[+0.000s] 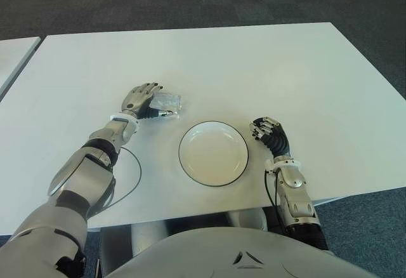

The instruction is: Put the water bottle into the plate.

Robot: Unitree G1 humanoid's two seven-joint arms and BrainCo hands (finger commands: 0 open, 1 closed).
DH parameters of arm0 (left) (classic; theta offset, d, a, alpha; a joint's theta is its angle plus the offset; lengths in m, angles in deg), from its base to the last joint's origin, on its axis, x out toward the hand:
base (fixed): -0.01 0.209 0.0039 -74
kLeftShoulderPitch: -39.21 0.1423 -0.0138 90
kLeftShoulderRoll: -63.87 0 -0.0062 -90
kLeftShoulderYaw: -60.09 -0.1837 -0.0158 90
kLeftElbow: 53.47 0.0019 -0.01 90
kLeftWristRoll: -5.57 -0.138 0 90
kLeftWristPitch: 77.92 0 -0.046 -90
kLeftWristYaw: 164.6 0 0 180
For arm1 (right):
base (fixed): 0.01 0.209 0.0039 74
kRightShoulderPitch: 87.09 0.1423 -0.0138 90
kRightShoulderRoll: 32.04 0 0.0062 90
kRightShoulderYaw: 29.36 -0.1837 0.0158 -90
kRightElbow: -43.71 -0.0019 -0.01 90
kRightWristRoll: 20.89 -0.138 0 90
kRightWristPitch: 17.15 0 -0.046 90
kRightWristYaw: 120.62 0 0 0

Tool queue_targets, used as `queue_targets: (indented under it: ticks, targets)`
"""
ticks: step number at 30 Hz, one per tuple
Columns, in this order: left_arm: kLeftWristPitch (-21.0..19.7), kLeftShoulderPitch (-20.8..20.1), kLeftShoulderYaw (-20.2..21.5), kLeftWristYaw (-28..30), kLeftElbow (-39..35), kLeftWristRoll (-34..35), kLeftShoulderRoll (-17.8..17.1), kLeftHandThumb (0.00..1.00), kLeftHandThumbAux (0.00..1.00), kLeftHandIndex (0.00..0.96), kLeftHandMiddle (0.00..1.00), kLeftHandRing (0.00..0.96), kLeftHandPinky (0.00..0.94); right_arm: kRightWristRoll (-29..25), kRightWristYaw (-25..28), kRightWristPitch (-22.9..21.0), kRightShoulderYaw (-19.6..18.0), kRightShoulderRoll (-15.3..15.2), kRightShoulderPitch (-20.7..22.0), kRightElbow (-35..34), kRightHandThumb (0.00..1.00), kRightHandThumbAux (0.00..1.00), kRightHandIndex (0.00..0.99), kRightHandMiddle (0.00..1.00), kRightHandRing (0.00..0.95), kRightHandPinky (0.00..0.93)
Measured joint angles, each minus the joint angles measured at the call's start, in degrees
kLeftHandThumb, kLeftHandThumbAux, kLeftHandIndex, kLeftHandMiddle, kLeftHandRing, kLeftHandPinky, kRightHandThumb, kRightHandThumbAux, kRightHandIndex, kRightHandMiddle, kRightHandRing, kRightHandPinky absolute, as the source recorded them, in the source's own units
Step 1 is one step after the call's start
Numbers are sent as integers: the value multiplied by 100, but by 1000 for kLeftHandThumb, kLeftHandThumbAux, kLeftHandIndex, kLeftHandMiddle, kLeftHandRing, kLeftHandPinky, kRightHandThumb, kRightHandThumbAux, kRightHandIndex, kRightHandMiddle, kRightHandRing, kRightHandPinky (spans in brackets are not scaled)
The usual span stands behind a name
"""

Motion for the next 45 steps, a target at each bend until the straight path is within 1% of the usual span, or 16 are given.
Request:
queue_targets:
  ticks: [9,17,26,29,34,39,42,45]
  targets:
    - [-139,-92,-56,226,24,-2,-30,482,295,0,0,0,0,2,-25,-5,-25,3,-20,-13,705,731,430,584,590,597]
    - [-319,-370,-515,554,75,-248,-146,475,307,0,0,0,2,2,-55,-130,-40,6,-59,-123,705,731,430,580,586,594]
    - [-348,-563,-1016,615,113,-502,-261,463,345,0,7,0,35,1,-55,-172,-62,5,-76,-170,705,731,430,574,576,583]
    - [-349,-617,-1156,622,137,-553,-277,469,367,1,27,13,63,0,-54,-172,-63,4,-79,-170,705,731,430,573,575,580]
    - [-349,-691,-1368,664,167,-605,-286,515,397,21,63,51,120,-1,-53,-171,-69,2,-87,-169,705,731,430,571,574,578]
    - [-399,-736,-1484,741,181,-613,-285,574,404,71,129,124,209,-10,-50,-169,-74,2,-95,-177,705,731,431,573,577,589]
    - [-462,-768,-1542,783,183,-613,-281,598,407,171,184,174,256,-11,-48,-164,-76,2,-99,-180,705,731,431,574,578,588]
    - [-491,-790,-1568,812,183,-612,-270,612,409,227,219,206,280,-12,-46,-161,-77,2,-101,-180,705,731,431,573,578,585]
